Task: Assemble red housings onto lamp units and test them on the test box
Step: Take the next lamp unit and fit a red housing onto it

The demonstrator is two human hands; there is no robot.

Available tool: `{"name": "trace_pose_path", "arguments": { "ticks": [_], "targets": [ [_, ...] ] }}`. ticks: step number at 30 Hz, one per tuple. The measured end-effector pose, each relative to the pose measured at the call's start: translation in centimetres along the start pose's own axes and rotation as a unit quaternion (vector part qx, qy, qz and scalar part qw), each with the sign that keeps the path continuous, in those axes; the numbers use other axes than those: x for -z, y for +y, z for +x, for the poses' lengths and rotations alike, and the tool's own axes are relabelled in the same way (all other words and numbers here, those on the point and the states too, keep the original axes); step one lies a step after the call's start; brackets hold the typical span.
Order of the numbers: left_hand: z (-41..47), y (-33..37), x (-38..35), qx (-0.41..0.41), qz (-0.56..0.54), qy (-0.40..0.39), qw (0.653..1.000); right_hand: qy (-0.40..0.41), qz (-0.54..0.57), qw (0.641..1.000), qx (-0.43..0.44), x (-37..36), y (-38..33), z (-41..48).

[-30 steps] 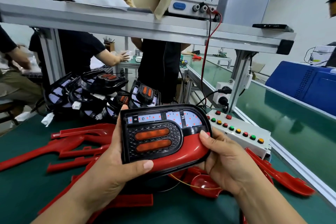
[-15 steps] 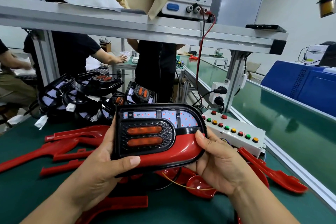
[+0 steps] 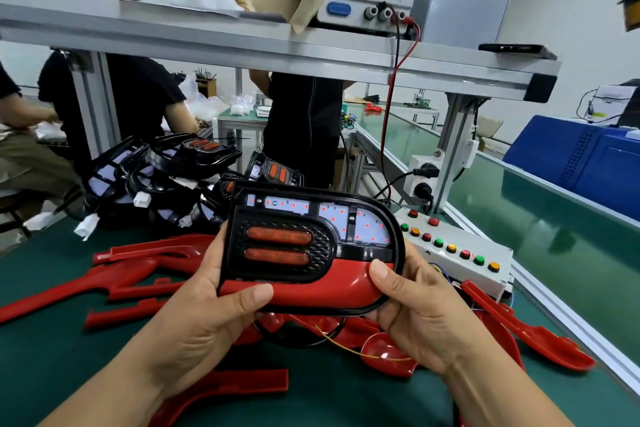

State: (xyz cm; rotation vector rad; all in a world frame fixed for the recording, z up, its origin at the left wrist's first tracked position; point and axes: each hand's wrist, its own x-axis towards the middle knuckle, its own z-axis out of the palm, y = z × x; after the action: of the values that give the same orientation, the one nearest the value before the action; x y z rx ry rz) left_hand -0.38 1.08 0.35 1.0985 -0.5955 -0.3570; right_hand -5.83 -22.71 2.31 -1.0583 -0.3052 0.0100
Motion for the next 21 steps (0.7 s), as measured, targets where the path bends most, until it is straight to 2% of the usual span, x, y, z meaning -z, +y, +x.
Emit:
{"name": "trace_pose_path", "arguments": {
  "ticks": [3,7,12,21],
  "targets": [
    [-0.07,-0.05,0.03,0.001,0.009,-0.014,1.000,0.019,0.000,1.000,0.008,-0.12,0.12,0.10],
    [0.17,-0.04,-0.12,-0.006,0.040,0.010,0.999,0.017,0.002,1.000,0.002,-0.19,-0.04,0.04],
    [0.22,0.21,-0.19,-0.007,0.017,0.007,1.000,0.023,0.021,0.999,-0.012,-0.24,0.00,-0.06],
    [0.38,-0.10,-0.89,-0.026,0.003,0.035,0.999,0.062,-0.003,0.998,0.033,-0.40,0.28,-0.03]
  ]
}}
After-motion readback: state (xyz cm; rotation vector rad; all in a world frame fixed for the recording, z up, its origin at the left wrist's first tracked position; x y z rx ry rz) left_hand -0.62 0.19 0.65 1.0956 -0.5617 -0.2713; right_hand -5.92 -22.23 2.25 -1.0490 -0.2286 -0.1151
